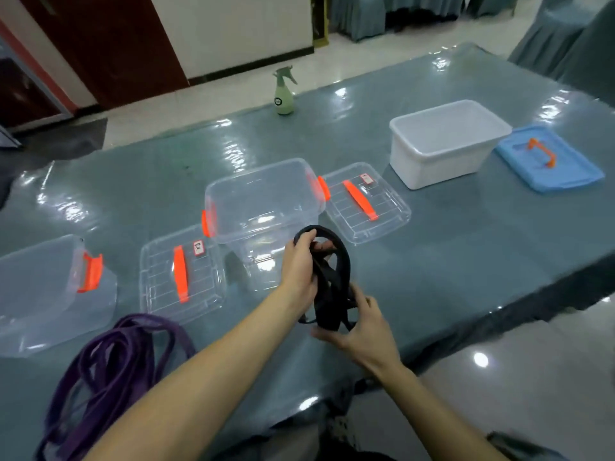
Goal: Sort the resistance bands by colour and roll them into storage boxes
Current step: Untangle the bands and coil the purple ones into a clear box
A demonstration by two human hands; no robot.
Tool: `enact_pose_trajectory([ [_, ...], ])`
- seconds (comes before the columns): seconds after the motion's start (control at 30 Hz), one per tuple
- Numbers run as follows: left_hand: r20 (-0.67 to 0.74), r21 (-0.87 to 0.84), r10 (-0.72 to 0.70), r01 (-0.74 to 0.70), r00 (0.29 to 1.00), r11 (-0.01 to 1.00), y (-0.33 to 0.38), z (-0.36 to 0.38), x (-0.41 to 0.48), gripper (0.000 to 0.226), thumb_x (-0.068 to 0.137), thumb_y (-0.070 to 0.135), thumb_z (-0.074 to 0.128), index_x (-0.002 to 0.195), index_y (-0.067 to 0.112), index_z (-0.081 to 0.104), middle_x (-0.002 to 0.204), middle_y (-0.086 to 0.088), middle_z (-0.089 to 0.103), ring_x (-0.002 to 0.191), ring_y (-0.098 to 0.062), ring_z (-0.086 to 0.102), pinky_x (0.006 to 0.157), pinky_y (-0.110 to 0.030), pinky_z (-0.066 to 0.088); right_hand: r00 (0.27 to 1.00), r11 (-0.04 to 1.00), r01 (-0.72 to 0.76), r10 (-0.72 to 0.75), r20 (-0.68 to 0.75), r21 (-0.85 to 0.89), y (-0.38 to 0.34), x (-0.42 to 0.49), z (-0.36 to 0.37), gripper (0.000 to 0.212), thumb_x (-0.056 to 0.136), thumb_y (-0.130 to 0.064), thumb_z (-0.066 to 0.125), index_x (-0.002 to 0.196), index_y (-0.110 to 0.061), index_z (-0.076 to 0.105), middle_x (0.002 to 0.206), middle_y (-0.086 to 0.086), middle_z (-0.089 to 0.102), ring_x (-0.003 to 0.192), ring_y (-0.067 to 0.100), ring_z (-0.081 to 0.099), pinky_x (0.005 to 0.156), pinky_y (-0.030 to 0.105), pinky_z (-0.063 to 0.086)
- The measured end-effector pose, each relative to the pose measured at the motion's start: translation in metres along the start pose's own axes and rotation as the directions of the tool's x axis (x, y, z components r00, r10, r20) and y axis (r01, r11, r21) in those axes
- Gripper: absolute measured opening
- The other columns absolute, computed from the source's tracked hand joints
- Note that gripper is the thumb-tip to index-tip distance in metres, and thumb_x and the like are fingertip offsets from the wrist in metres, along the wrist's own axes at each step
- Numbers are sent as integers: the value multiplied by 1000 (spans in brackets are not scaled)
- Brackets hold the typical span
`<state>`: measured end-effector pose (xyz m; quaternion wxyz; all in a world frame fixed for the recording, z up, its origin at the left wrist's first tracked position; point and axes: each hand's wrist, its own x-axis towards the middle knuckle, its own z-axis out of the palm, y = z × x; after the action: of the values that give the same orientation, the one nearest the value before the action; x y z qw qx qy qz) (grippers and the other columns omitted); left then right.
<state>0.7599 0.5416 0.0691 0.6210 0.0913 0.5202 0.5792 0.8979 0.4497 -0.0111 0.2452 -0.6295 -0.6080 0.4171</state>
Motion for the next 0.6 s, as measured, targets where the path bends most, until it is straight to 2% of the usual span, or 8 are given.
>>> enact_pose_trajectory([
  [0.1, 79, -33, -38, 41, 996, 999, -10, 33, 3, 6, 107, 12, 63, 107, 8, 60, 74, -5, 53, 86, -28, 72, 107, -48, 61, 968, 998, 64, -68, -242, -23, 19, 7, -24, 79, 68, -81, 83, 136, -48, 60, 110, -21, 54, 95, 6, 68, 77, 20, 54],
  [0.17, 112, 16, -18, 16, 994, 1000, -9, 47, 12, 8, 106, 16, 65, 110, 9, 63, 76, -5, 60, 89, -26, 74, 98, -39, 62, 922, 990, 63, -108, -373, -130, 33, 18, -47, 80, 68, -73, 83, 139, -46, 60, 109, -22, 50, 85, 4, 64, 71, 20, 49],
  [0.23, 112, 278, 47, -77, 993, 958, -10, 48, 30, 20, 105, 28, 69, 117, 12, 67, 95, -5, 70, 103, -24, 71, 94, -36, 55, 886, 971, 26, -133, -444, -239, 42, 31, -63, 88, 66, -70, 81, 147, -48, 55, 112, -22, 47, 86, 7, 64, 71, 23, 48],
  [0.3, 85, 631, 67, -106, 994, 768, -22, 31, 52, 45, 101, 45, 74, 131, 12, 65, 124, -7, 72, 124, -26, 67, 103, -39, 53, 922, 948, -41, -86, -376, -317, 52, 47, -67, 102, 64, -73, 81, 156, -44, 48, 130, -10, 48, 107, 23, 66, 85, 36, 56],
  [0.33, 38, 750, 26, -46, 999, 659, -31, 18, 59, 64, 98, 52, 75, 143, 9, 58, 140, -11, 67, 136, -30, 62, 112, -43, 50, 960, 921, -85, -27, -280, -381, 57, 57, -65, 113, 64, -78, 82, 162, -40, 41, 148, 2, 44, 127, 34, 59, 101, 45, 55],
  [0.4, -122, 889, -54, 133, 991, 438, -52, -11, 65, 94, 97, 59, 72, 162, 2, 35, 164, -20, 44, 155, -36, 42, 126, -45, 36, 993, 828, -117, 90, -76, -549, 66, 70, -54, 132, 63, -93, 73, 171, -33, 24, 175, 18, 16, 160, 42, 22, 129, 57, 26],
  [0.47, -133, 941, 13, 122, 991, 316, -73, -37, 72, 86, 99, 49, 73, 159, 0, 36, 162, -23, 41, 156, -36, 36, 126, -42, 33, 996, 786, -87, 77, -44, -612, 75, 73, -41, 136, 64, -104, 56, 171, -26, 26, 179, 17, 11, 167, 35, 5, 134, 55, 6],
  [0.6, -53, 914, 96, 9, 994, 405, -79, -46, 85, 43, 97, 30, 74, 133, 9, 63, 132, -18, 67, 135, -38, 57, 115, -46, 49, 972, 837, -105, -28, -234, -537, 77, 82, -31, 112, 77, -94, 51, 154, -13, 55, 162, 22, 46, 152, 40, 36, 129, 56, 25],
])
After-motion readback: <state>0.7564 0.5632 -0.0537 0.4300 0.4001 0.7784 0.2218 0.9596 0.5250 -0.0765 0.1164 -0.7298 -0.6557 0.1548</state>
